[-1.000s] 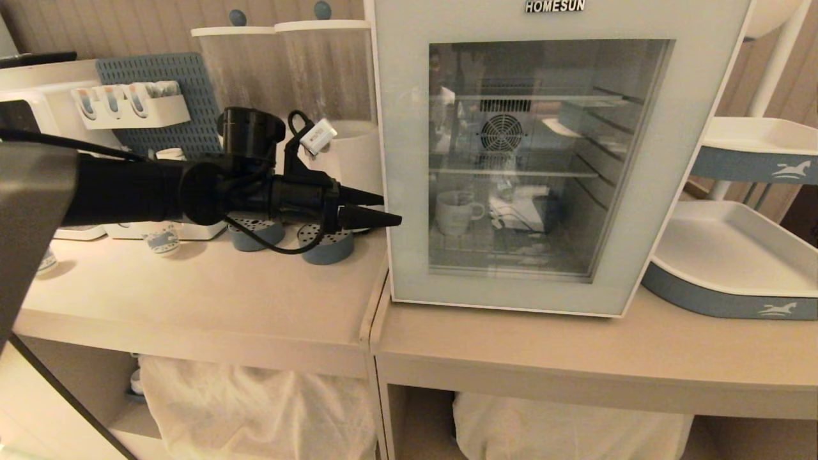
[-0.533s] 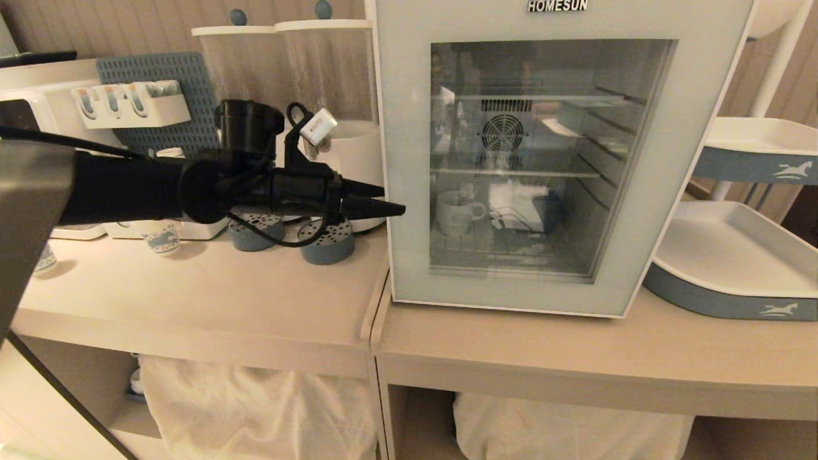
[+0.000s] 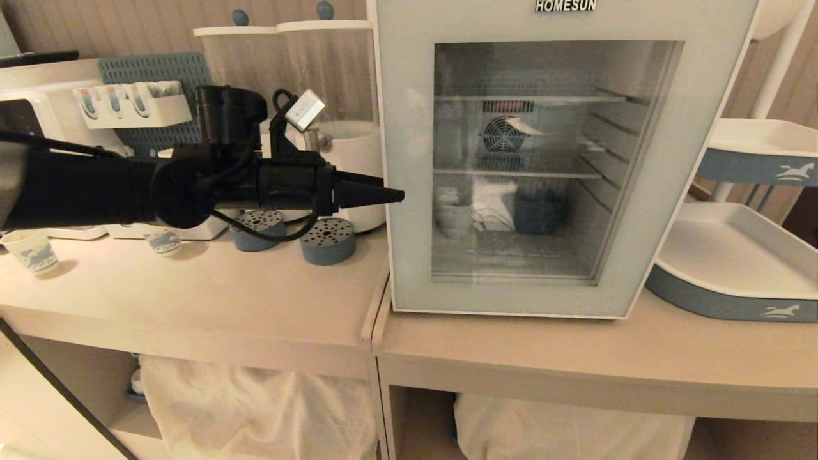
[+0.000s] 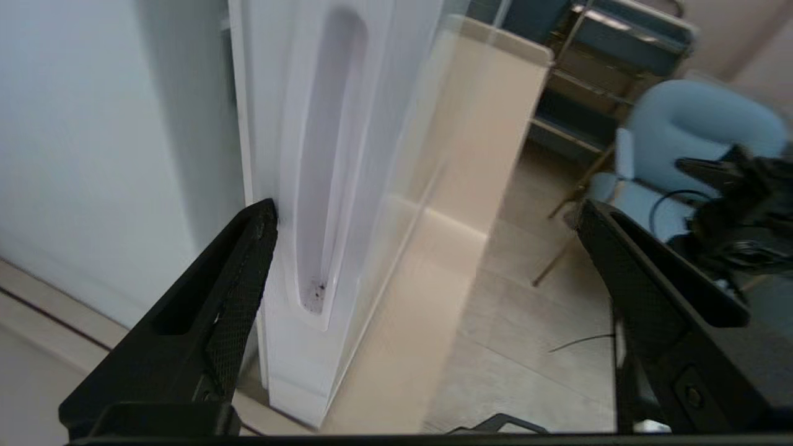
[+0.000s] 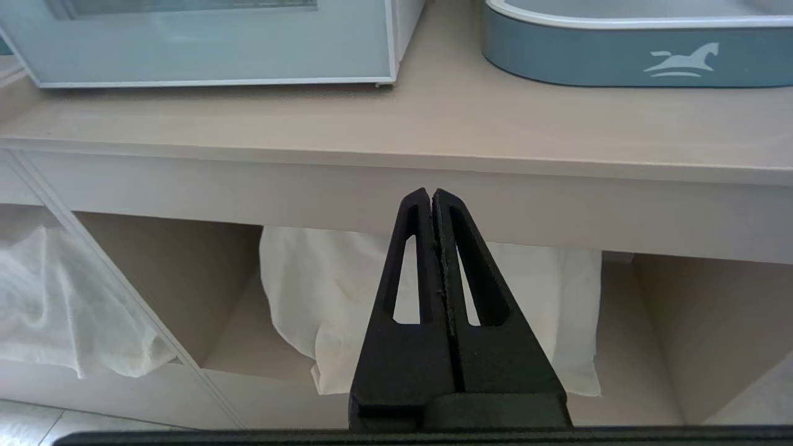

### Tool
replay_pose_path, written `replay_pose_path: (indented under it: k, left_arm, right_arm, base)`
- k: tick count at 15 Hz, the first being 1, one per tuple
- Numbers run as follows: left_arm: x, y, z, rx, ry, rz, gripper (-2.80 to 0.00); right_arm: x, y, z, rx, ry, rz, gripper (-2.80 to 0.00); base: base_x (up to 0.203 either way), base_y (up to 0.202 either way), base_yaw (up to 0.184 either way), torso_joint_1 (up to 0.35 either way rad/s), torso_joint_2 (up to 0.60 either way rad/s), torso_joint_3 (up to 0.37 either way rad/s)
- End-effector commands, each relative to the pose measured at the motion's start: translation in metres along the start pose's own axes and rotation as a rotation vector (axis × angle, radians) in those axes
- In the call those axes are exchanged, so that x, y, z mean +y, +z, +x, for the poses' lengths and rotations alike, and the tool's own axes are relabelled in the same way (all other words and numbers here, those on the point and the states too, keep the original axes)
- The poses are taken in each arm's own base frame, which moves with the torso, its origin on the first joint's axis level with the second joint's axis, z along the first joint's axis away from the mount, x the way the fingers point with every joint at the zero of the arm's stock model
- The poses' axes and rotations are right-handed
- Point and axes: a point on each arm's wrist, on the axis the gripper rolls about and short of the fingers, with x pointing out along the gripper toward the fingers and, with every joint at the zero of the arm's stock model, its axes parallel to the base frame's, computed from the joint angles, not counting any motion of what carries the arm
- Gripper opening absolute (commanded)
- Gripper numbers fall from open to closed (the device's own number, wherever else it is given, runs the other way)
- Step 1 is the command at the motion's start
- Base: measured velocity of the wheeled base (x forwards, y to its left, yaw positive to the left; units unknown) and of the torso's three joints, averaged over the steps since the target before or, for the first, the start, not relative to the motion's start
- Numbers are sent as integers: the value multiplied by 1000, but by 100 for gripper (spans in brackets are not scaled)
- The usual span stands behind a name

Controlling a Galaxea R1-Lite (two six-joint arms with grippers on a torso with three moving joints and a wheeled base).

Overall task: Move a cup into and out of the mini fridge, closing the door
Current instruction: Open the freezer door

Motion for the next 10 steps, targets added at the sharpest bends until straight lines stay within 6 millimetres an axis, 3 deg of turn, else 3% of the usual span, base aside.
replay_pose_path:
  k: [1, 6, 10]
  left_arm:
    - [-6, -1, -2, 4, -10, -7, 0]
    - [-13, -13, -1, 28, -26, -34, 0]
    - [-52, -17, 7, 50, -93, -46, 0]
  right_arm:
    - [0, 0, 0, 6, 1, 0, -280]
    - [0, 0, 0, 8, 0, 0, -280]
    - [0, -1, 0, 9, 1, 0, -280]
  base:
    - [0, 0, 0, 0, 0, 0]
    - [0, 0, 0, 0, 0, 0]
    - [0, 0, 0, 0, 0, 0]
